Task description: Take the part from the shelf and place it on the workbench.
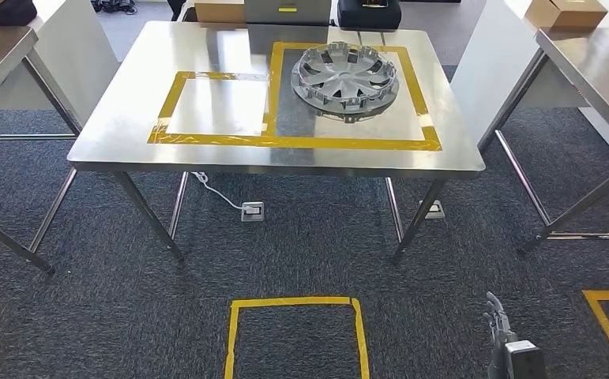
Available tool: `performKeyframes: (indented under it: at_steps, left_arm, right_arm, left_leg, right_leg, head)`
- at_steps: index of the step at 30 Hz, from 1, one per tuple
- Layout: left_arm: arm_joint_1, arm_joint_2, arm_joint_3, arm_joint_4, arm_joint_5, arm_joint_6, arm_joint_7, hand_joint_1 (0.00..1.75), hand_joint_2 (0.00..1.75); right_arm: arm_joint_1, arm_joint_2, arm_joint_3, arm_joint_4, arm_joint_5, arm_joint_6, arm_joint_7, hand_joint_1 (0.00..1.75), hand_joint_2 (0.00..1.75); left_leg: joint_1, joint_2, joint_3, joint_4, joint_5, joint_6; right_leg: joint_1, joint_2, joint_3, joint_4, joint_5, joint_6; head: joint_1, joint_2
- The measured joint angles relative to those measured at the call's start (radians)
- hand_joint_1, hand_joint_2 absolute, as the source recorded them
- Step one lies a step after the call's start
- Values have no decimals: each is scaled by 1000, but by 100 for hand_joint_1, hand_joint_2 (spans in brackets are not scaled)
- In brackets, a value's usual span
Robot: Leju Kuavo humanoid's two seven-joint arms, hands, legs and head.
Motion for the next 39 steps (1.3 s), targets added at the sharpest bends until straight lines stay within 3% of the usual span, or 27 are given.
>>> performKeyframes:
  at_steps: [1, 3, 5, 7, 8, 10, 12, 13, 14, 15, 16, 17, 19, 20, 22, 23, 25, 27, 28, 29, 30, 32, 34, 36, 37, 38, 39]
  left_arm:
    - [-1, -1, 0, 0, -1, 1, 1, 0, 0]
    - [-3, -6, 0, 1, -6, 1, 3, 0, 0]
    - [-6, -9, 0, 1, -14, 1, 4, 0, 0]
    - [-7, -8, 0, 2, -19, 1, 6, 0, 0]
    - [-7, -9, 0, 2, -19, 1, 6, 0, 0]
    - [-8, -6, 0, 2, -21, 1, 6, 0, 0]
    - [-9, -3, 0, 2, -26, 0, 6, 0, 0]
    - [-10, -1, 0, 2, -29, 0, 6, 0, 0]
    - [-10, 0, 0, 2, -32, -1, 6, 0, 0]
    - [-10, 1, 0, 2, -34, -1, 6, 0, 0]
    - [-11, 2, 0, 2, -36, -2, 6, 0, 0]
    - [-13, 2, 0, 2, -37, -2, 6, 0, 0]
    - [-16, 2, 0, 2, -39, -3, 7, 0, 0]
    - [-17, 2, 0, 2, -41, -3, 8, 0, 0]
    - [-17, 2, 0, 2, -46, -4, 10, 0, 0]
    - [-18, 1, 0, 2, -49, -4, 11, 0, 0]
    - [-19, 0, 0, 2, -51, -4, 12, 0, 0]
    - [-19, 0, 0, 2, -51, -4, 13, 0, 0]
    - [-19, 0, 0, 2, -52, -4, 13, 0, 0]
    - [-19, 0, 0, 2, -52, -3, 14, 0, 0]
    - [-19, 0, 0, 2, -52, -3, 17, 0, 0]
    - [-20, -1, 0, 2, -50, -1, 27, 0, 0]
    - [-21, -4, 0, 2, -46, 0, 38, 0, 0]
    - [-24, -6, 0, 3, -43, 1, 43, 0, 87]
    - [-25, -5, 0, 3, -41, 2, 46, 0, 131]
    - [-26, -5, 0, 3, -40, 4, 50, 0, 175]
    - [-28, -5, 0, 3, -40, 5, 56, 0, 175]
  right_arm:
    - [-16, -2, -22, 55, 24, -10, -1, 0, 0]
    - [-53, -12, -66, 177, 78, -37, -6, 0, 0]
    - [-88, -29, -107, 308, 125, -74, 0, 0, 0]
    - [-109, -46, -144, 434, 152, -102, 17, 0, 0]
    - [-117, -53, -159, 491, 160, -109, 28, 0, 0]
    - [-128, -60, -181, 586, 171, -112, 61, 0, 0]
    - [-131, -64, -198, 663, 180, -102, 99, 0, 0]
    - [-132, -64, -206, 694, 186, -94, 120, 0, 0]
    - [-132, -64, -213, 722, 191, -85, 142, 0, 0]
    - [-133, -64, -219, 746, 197, -75, 165, 0, 0]
    - [-133, -64, -224, 768, 204, -64, 193, 0, 0]
    - [-134, -64, -227, 786, 211, -54, 219, 0, 0]
    - [-135, -63, -229, 813, 224, -35, 268, 0, 0]
    - [-136, -62, -230, 823, 230, -27, 290, 0, 0]
    - [-138, -60, -232, 844, 242, -9, 337, 0, 0]
    - [-138, -58, -233, 852, 248, -1, 357, 0, 0]
    - [-139, -54, -234, 866, 256, 9, 382, 0, 0]
    - [-142, -50, -234, 874, 259, 11, 392, 0, 0]
    - [-144, -49, -234, 876, 261, 15, 401, 0, 0]
    - [-145, -48, -234, 880, 262, 22, 416, 0, 0]
    - [-147, -46, -234, 882, 261, 34, 438, 0, 0]
    - [-151, -42, -239, 885, 252, 67, 501, 0, 0]
    - [-157, -37, -248, 886, 242, 90, 554, 0, 0]
    - [-160, -32, -255, 887, 236, 99, 580, 0, 0]
    - [-161, -30, -258, 888, 234, 101, 590, 0, 44]
    - [-163, -27, -262, 889, 230, 107, 607, 0, 87]
    - [-164, -25, -267, 890, 227, 113, 628, 0, 131]
  left_leg:
    - [-2, 0, -10, 1, 9, 0]
    - [-4, 2, -24, 0, 26, -5]
    - [2, 5, -28, -3, 42, -15]
    - [5, 4, -31, -8, 52, -27]
    - [5, 3, -37, 2, 37, -32]
    - [6, -1, -61, 75, -43, -44]
    - [11, -2, -89, 198, -130, -55]
    - [14, -1, -91, 243, -142, -61]
    - [16, -1, -80, 260, -132, -66]
    - [19, -1, -51, 241, -106, -71]
    - [22, -1, -6, 188, -79, -75]
    - [23, -2, 44, 120, -71, -80]
    - [21, -5, 110, 14, -84, -73]
    - [18, -6, 117, -6, -96, -64]
    - [16, -4, 104, -7, -88, -41]
    - [16, -3, 96, -6, -81, -29]
    - [18, 0, 75, -7, -61, -12]
    - [16, 1, 50, -6, -42, -7]
    - [14, 2, 37, -6, -33, -6]
    - [12, 2, 24, -5, -24, -6]
    - [11, 3, 12, -4, -16, -6]
    - [8, 3, -4, -3, 0, -9]
    - [7, 4, -11, -3, 14, -17]
    - [10, 5, -13, -6, 27, -31]
    - [10, 6, -13, -10, 30, -34]
    - [10, 6, -14, -15, 23, -29]
    - [8, 6, -14, -20, 14, -24]
  right_leg:
    - [6, 0, 52, -66, 24, -12]
    - [19, -1, 152, -214, 36, -36]
    - [30, -3, 189, -281, 31, -47]
    - [30, -5, 182, -294, 52, -54]
    - [27, -6, 176, -301, 64, -59]
    - [19, -7, 156, -310, 90, -64]
    - [17, -8, 128, -307, 109, -63]
    - [15, -8, 112, -303, 118, -61]
    - [12, -9, 96, -297, 126, -58]
    - [9, -9, 79, -289, 133, -54]
    - [5, -9, 63, -279, 138, -49]
    - [3, -9, 48, -269, 143, -43]
    - [2, -8, 29, -252, 152, -32]
    - [2, -8, 24, -248, 158, -25]
    - [0, -7, 20, -245, 168, -11]
    - [-1, -6, 14, -235, 155, -4]
    - [-4, -4, -11, -161, 78, 7]
    - [-5, -3, -44, -32, -14, 13]
    - [-5, -3, -51, 18, -32, 14]
    - [-4, -3, -42, 39, -26, 12]
    - [-3, -3, -16, 23, -2, 8]
    - [3, -3, 80, -99, 45, -11]
    - [11, -4, 168, -234, 39, -29]
    - [17, -4, 191, -283, 26, -38]
    - [18, -4, 189, -287, 31, -38]
    - [17, -3, 186, -292, 37, -35]
    - [16, -2, 184, -298, 44, -35]
  head:
    - [0, 0]
    - [-1, 0]
    - [0, 0]
    - [3, 0]
    - [3, 0]
    - [-1, 0]
    - [-4, 0]
    - [-4, 0]
    - [-5, 0]
    - [-5, 0]
    - [-6, 0]
    - [-8, 0]
    - [-11, 0]
    - [-12, 0]
    - [-11, 0]
    - [-9, 0]
    - [-3, 0]
    - [1, 0]
    - [2, 0]
    - [2, 0]
    - [3, 0]
    - [5, 0]
    - [6, 0]
    - [7, 0]
    - [8, 0]
    - [8, 0]
    - [7, 0]
